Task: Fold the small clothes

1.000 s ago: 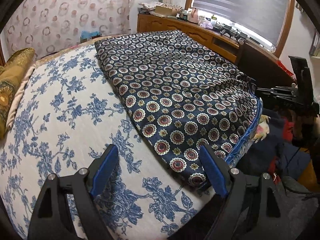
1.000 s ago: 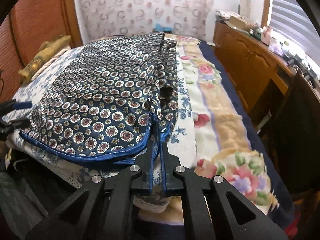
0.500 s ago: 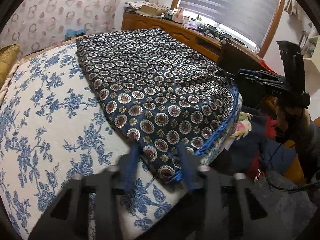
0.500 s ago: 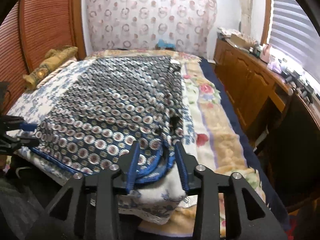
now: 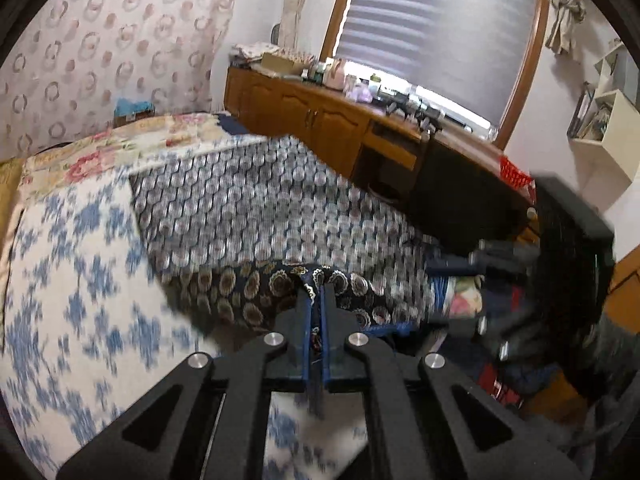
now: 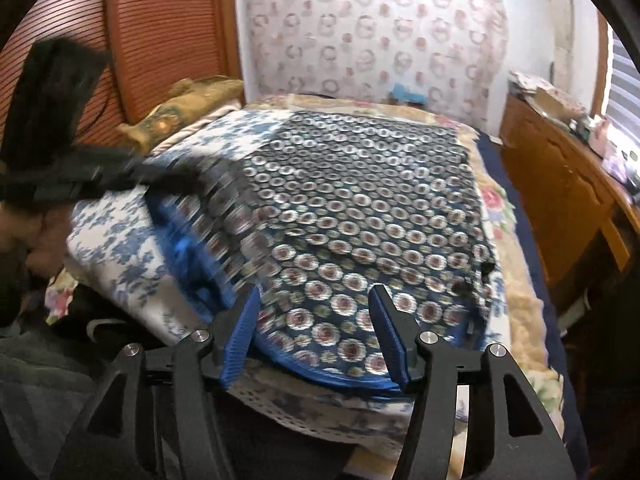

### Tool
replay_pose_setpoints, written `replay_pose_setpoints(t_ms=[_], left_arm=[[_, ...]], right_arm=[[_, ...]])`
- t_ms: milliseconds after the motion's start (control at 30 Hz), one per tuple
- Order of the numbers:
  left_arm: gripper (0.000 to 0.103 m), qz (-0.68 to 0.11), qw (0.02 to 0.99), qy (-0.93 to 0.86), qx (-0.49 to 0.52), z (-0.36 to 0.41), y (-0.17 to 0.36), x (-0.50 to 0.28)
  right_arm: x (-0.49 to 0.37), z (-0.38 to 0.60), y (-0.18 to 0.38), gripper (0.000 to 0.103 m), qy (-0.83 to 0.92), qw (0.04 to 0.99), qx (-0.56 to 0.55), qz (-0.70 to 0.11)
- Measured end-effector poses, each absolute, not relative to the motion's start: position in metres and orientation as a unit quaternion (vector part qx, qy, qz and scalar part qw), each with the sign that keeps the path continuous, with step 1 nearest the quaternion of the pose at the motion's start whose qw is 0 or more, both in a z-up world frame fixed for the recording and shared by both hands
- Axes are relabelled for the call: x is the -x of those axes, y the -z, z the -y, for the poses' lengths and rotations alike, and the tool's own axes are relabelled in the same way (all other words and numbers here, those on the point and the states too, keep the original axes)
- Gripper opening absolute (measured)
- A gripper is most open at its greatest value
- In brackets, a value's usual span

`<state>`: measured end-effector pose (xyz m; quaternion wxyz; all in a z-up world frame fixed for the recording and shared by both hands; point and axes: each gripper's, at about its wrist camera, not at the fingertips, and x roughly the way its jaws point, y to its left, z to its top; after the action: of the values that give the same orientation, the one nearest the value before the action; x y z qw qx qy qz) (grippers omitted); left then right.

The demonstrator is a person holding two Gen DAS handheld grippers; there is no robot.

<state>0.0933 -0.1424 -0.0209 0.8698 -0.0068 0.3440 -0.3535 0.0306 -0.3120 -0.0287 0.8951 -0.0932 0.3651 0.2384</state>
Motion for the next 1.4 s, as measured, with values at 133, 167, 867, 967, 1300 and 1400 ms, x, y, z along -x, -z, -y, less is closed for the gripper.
replay_pose_setpoints(t_ms=[133, 167, 867, 967, 1300, 1400], left_arm=[[0.0, -0.332, 0.877, 0.348, 0.004, 0.151, 0.008, -0.11], [0.0, -0.33, 0.878, 0.347, 0.005, 0.152, 0.007, -0.113], [0.0, -0.332, 0.885, 0.326, 0.02, 0.154, 0.011, -0.18], [0.0, -0.332, 0.885, 0.326, 0.028, 0.15, 0.012, -0.184], [0.0, -0.32, 0.9, 0.293, 0.051, 0.123, -0.001, -0.2], [0.001, -0.32, 0.904, 0.28, 0.054, 0.115, -0.003, -0.207]], right_arm=[[-0.031, 0.307, 0.032, 0.061, -0.251, 0.891, 0.093, -0.368], [-0.031, 0.307, 0.034, 0.061, -0.254, 0.889, 0.092, -0.371], [-0.05, 0.322, 0.051, 0.068, -0.233, 0.883, 0.121, -0.39], [-0.062, 0.327, 0.055, 0.068, -0.211, 0.884, 0.136, -0.394], [-0.119, 0.343, 0.025, 0.003, -0.229, 0.894, 0.114, -0.369], [-0.143, 0.336, 0.009, 0.003, -0.236, 0.898, 0.126, -0.349]])
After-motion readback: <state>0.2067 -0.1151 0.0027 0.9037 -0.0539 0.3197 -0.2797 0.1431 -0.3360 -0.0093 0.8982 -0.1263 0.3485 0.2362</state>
